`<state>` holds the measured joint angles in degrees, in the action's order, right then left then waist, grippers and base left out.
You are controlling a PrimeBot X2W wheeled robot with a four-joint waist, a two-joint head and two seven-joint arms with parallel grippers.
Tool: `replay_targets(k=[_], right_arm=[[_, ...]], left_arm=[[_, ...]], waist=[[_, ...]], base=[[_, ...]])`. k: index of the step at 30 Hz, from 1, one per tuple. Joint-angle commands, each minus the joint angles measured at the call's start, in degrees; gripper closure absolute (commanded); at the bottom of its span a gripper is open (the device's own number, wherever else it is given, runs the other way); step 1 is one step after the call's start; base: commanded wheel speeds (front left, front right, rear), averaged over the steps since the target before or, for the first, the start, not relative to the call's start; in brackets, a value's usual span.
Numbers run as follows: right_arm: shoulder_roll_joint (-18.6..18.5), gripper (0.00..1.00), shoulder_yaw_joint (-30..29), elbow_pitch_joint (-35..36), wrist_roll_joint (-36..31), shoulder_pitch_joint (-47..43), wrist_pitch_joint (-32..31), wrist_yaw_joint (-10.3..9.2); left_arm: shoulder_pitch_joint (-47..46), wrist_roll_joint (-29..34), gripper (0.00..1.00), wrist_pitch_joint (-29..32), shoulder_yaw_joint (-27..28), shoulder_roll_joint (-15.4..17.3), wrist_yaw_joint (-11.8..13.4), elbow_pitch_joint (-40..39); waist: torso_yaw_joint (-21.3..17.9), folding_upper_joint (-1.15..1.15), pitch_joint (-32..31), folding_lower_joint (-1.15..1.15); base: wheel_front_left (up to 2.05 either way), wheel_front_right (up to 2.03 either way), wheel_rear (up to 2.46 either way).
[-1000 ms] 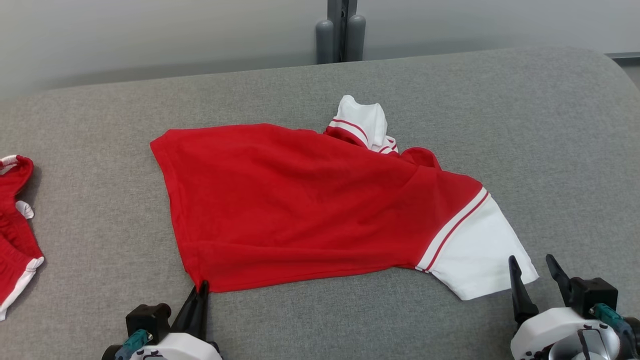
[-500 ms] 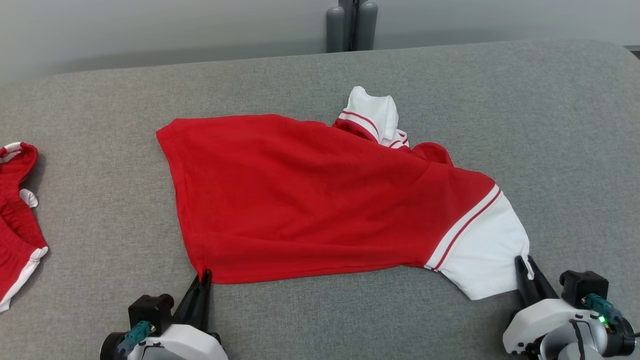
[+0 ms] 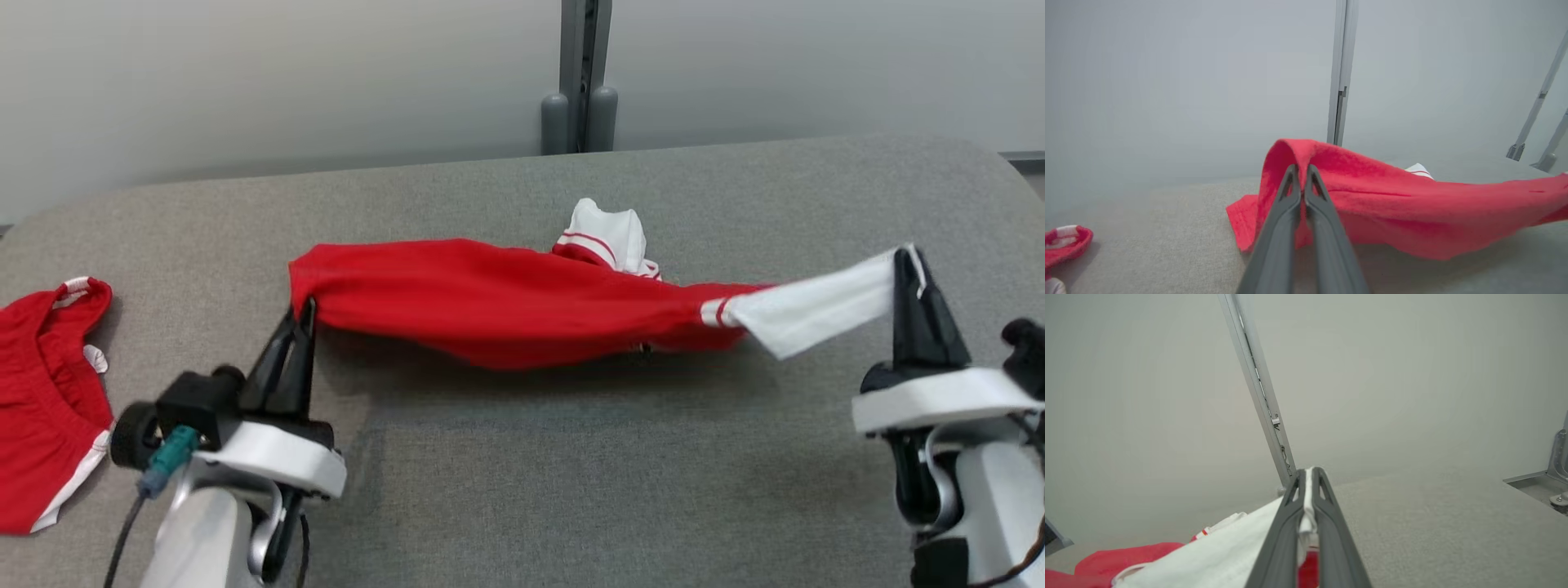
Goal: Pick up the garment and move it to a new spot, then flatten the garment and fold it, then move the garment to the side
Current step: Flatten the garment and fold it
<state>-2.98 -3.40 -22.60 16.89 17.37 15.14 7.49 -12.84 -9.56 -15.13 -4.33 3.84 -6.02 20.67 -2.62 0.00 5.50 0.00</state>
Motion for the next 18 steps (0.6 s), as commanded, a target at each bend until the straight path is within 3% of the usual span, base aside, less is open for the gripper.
replay_targets(k=[1,9,14,18], right_arm=[[-1.2,1.00,-0.4,2.2,1.3,2.4,0.0,0.00],[-5.8,1.00,1.6,11.3,5.2,15.3,0.0,0.00],[-7.7,1.00,2.7,12.9,7.4,23.2,-0.1,0.00],[-9.0,1.00,3.1,11.9,7.6,28.7,-1.5,0.00]], left_arm=[[-2.8,0.6,1.00,0.0,0.4,1.2,-0.4,-1.3],[-16.5,2.3,1.00,0.4,1.3,8.0,-1.0,-5.9],[-24.8,1.7,1.00,4.0,1.2,12.0,-1.3,-8.1],[-29.6,0.8,1.00,7.5,1.4,12.9,-1.4,-8.7]], waist=[[0.1,0.00,-2.4,0.00],[-0.3,0.00,-6.0,0.00],[-0.6,0.00,-5.6,0.00],[-0.7,0.00,-2.5,0.00]], base=[[0.00,0.00,0.00],[0.00,0.00,0.00],[0.00,0.00,0.00],[0.00,0.00,0.00]])
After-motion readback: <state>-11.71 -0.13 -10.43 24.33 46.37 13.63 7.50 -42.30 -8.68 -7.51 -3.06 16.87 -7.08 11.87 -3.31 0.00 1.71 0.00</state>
